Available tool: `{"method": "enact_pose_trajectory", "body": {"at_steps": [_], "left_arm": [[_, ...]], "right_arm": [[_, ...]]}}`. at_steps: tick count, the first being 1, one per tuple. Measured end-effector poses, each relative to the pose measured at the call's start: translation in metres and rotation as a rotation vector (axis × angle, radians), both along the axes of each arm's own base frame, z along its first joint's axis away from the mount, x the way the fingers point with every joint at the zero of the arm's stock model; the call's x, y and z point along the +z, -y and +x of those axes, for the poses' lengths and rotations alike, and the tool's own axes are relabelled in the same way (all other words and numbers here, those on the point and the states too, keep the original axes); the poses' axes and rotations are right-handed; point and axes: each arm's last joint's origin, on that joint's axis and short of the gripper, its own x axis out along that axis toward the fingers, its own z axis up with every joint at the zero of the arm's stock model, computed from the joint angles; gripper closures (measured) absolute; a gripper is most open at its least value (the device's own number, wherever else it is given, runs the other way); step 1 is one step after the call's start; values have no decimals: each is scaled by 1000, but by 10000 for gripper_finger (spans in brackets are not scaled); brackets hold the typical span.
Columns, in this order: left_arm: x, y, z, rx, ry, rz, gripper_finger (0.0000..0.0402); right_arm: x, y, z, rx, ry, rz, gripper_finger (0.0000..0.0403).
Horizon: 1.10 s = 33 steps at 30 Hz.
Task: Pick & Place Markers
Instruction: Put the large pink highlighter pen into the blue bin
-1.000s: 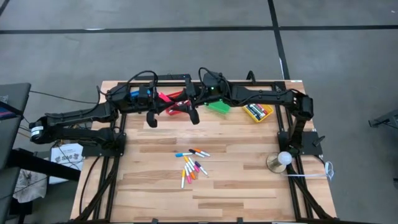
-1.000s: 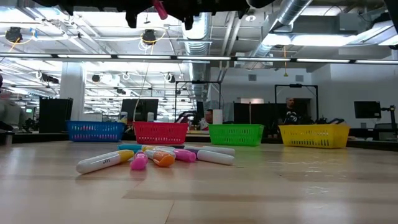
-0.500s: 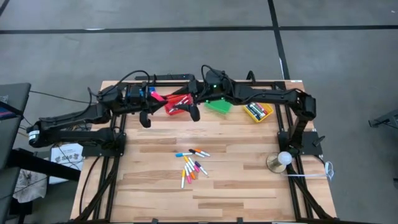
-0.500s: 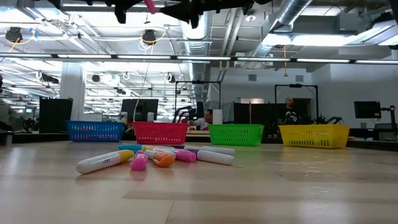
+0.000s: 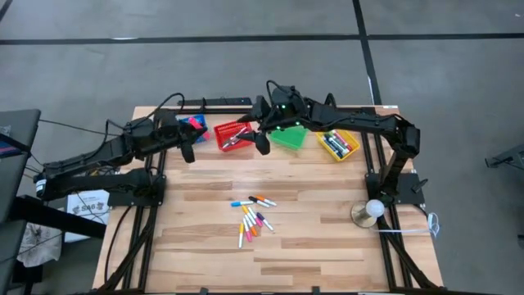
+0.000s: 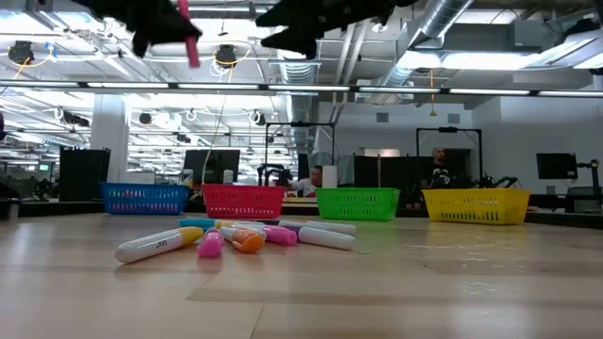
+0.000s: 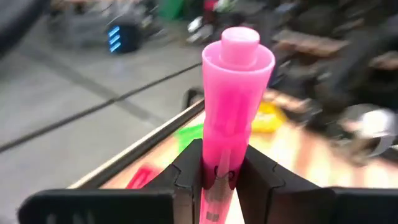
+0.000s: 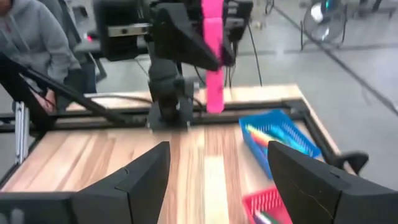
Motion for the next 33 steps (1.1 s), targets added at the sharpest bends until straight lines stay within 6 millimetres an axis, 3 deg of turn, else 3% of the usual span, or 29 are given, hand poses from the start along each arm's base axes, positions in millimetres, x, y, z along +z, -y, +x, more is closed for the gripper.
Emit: {"method": "enact_pose_trajectory", "body": {"at_steps": [5,10,18,26,33], "left_arm": [[-18,-4,-4,186,-133,-109,329],[-36,-9,4,228,-289,-176,322],[-58,-41,13,375,-466,-226,324],[-71,-61,11,394,-618,-199,323],[-77,-74,7,619,-757,-86,324]], "right_arm": [[-9,-1,-4,0,-103,29,143],[-19,-3,-9,0,-214,61,143],[-25,-4,-12,0,-280,80,143],[-29,-4,-15,0,-333,95,143],[-33,-5,-18,0,-380,109,143]]}}
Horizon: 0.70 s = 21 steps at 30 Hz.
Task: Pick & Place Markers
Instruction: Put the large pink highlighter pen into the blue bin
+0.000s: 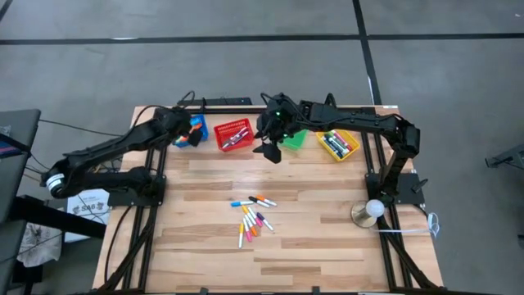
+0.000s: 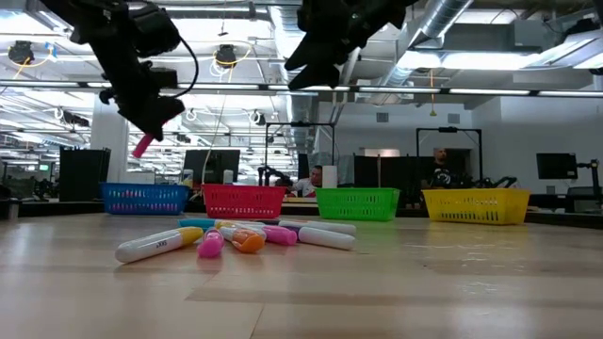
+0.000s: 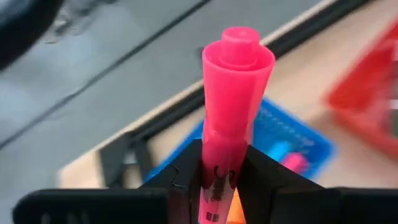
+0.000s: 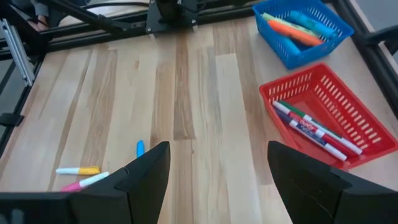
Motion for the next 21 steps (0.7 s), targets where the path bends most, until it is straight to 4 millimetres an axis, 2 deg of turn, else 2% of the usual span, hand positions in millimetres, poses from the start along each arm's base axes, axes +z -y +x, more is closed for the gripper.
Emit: {"method": "enact_pose_trajectory", "body": {"at_steps": [14,21], "left_arm": [[-32,-23,8,94,-176,-69,318],[-34,-27,7,106,-173,-82,309]], "right_arm": [[-3,-1,-2,4,-32,5,143],[-5,-1,-5,6,-72,14,143]]}}
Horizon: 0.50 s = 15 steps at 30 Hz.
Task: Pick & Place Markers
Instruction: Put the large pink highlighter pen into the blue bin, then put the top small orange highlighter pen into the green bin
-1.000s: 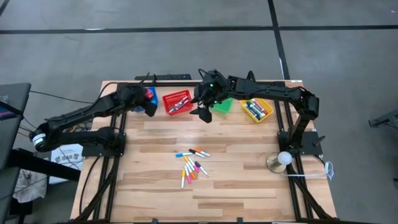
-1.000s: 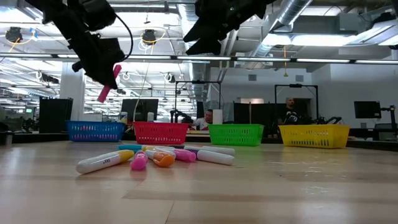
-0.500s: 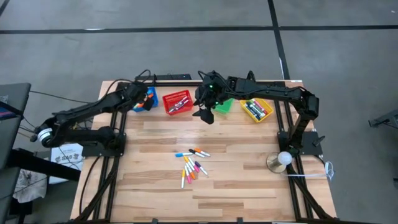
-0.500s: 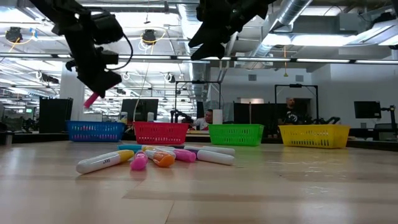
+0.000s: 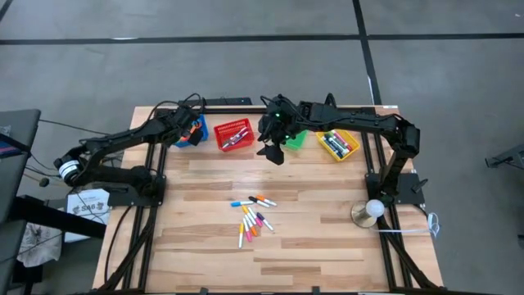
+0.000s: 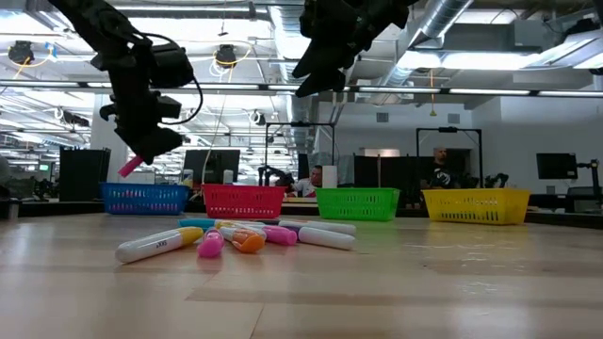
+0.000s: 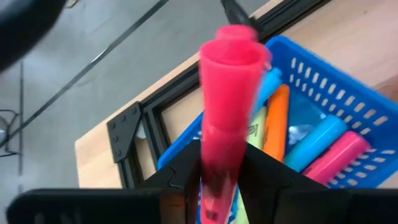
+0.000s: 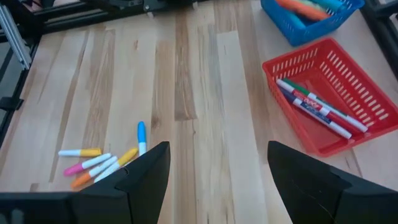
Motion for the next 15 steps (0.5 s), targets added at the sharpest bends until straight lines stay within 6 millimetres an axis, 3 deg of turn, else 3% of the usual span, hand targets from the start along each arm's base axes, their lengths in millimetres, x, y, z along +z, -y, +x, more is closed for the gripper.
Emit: {"method": "enact_pose_trajectory", "body": {"at_steps": [15], "left_arm": [[7,5,0,-40,23,9,238]], "right_arm": [[-4,-1,-4,1,-58,15,143]]}}
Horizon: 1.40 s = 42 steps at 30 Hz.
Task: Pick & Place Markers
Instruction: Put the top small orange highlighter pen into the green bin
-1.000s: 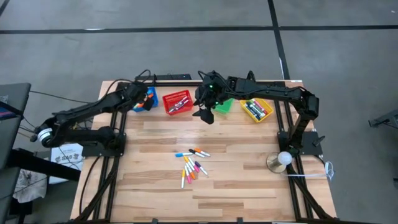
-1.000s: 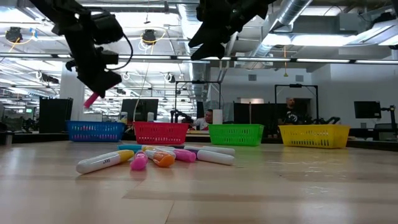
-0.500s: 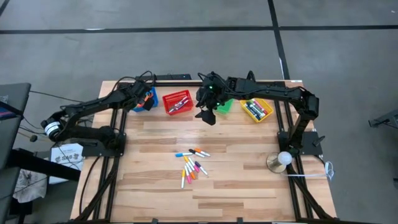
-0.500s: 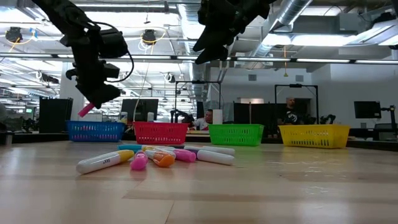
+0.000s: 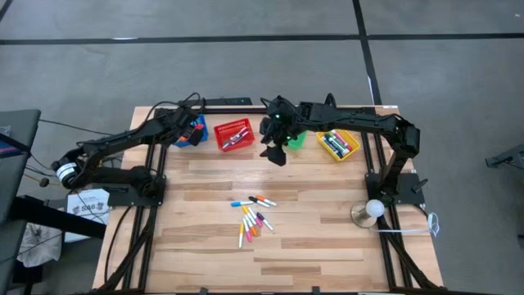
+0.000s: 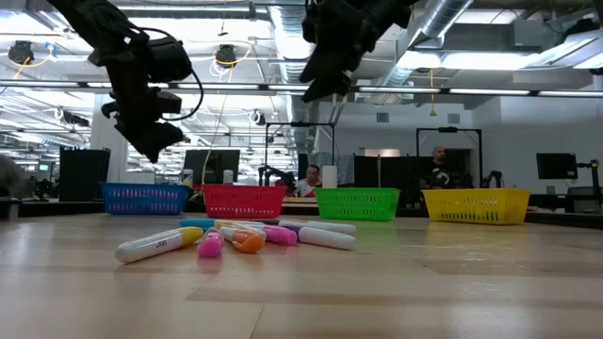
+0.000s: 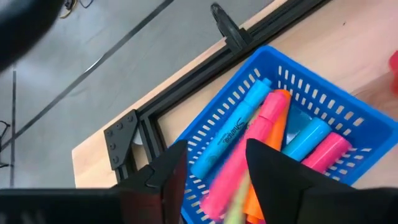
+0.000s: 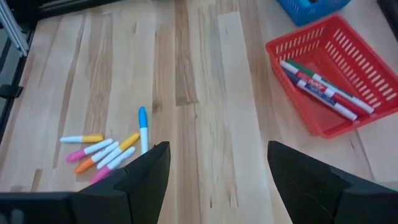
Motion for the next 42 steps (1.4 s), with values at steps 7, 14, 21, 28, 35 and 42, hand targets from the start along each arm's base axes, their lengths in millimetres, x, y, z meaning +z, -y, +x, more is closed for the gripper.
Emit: {"method": "enact_pose_trajectory", "body": {"at_steps": [7,14,21,28,35,42], "left_arm": [[32,28,-4,-105,361,-31,235],[86,75,-17,-564,927,-133,235],[113,115,-36,-938,1172,-250,235],[101,136,-32,-1085,1243,-375,240],[86,151,-21,-1186,1355,-430,247],[72,162,-16,-1211,1432,-468,247]], "right_arm": [[-3,-2,-3,-5,-51,21,143],[-6,-14,-6,10,-114,49,143],[-10,-44,-6,72,-191,57,143],[-10,-79,-1,11,-212,-54,143],[-11,-107,0,-136,-227,-56,143],[-18,-137,1,-221,-245,-78,143]]}}
